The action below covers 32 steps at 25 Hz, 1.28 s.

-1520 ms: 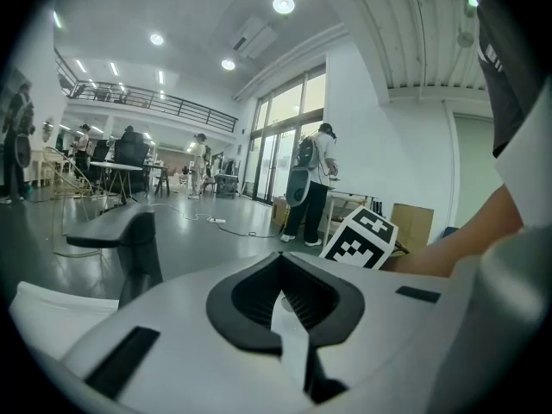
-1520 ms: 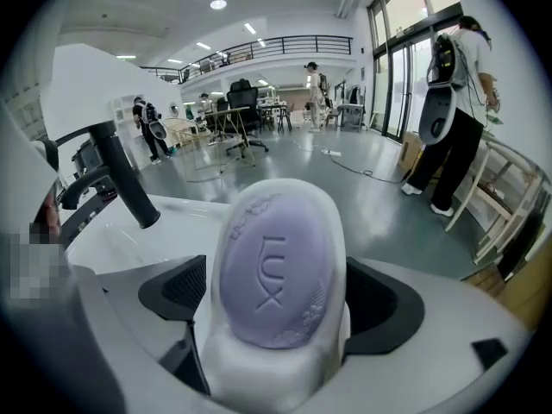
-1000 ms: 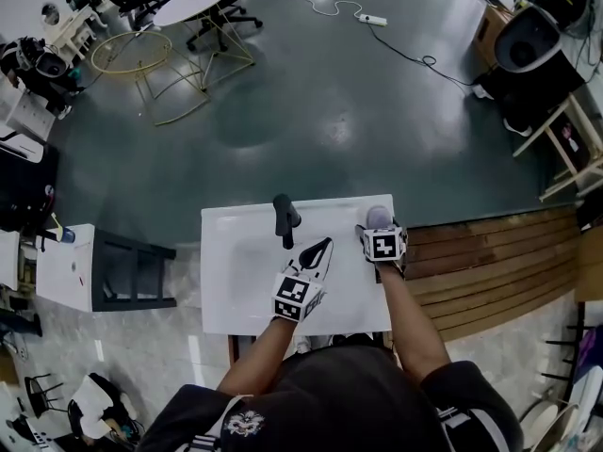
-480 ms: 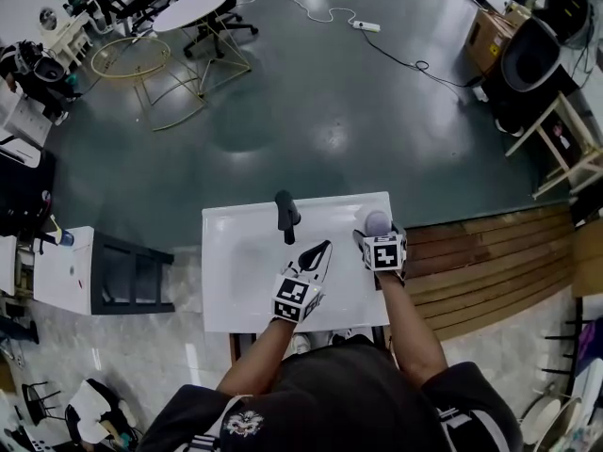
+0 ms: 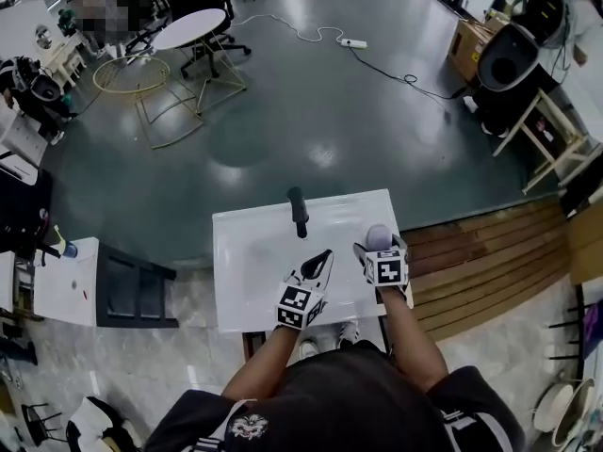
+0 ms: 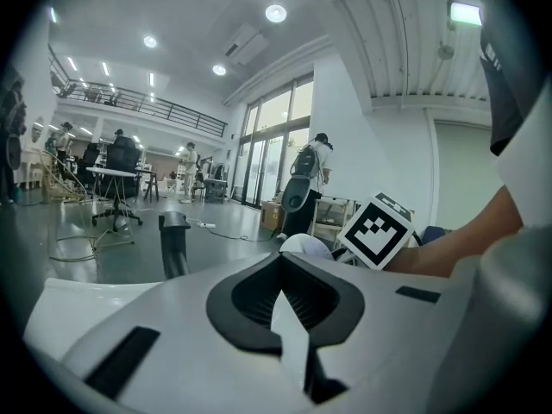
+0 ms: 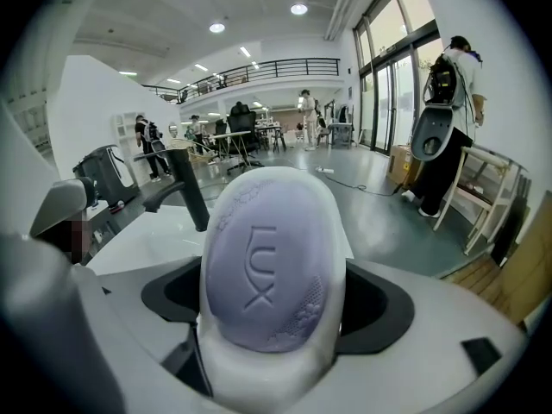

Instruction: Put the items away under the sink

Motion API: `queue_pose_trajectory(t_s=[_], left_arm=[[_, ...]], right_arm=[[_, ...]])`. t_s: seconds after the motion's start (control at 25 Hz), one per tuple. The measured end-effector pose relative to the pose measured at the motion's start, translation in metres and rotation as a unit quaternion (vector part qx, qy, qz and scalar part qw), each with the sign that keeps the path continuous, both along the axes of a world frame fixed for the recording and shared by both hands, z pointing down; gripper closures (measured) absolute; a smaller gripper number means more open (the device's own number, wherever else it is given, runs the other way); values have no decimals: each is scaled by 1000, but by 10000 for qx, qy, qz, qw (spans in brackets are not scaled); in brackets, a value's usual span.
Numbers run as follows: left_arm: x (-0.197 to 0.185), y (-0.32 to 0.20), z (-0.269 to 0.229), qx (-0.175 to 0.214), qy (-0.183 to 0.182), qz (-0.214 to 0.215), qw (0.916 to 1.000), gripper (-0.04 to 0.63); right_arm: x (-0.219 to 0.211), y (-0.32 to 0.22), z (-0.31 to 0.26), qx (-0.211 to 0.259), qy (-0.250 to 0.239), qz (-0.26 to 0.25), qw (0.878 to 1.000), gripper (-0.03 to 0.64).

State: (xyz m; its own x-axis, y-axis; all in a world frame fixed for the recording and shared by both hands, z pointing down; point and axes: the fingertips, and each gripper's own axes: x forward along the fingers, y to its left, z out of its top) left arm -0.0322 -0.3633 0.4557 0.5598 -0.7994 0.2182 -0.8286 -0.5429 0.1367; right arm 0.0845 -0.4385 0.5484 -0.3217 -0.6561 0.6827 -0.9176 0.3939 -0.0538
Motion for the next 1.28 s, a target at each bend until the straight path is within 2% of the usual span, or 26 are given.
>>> queue_pose_trajectory(t_s=[0.28, 0.52, 0.88, 1.28], left_arm=[[-27, 51, 0, 113, -49, 203, 9997, 595], [-44, 86, 3, 128, 15, 234, 9996, 595], [-36, 128, 3, 218, 83, 321, 9992, 595], [1, 183, 7, 183, -31, 30, 9998, 595]], right_arm=[[-28, 64, -6, 69, -8, 122, 9999, 144], [-40, 104, -14, 108, -200, 201, 9995, 144], [-47, 159, -27, 334, -78, 12, 9994, 144], [-29, 224, -35, 452, -239, -471, 9976, 144]])
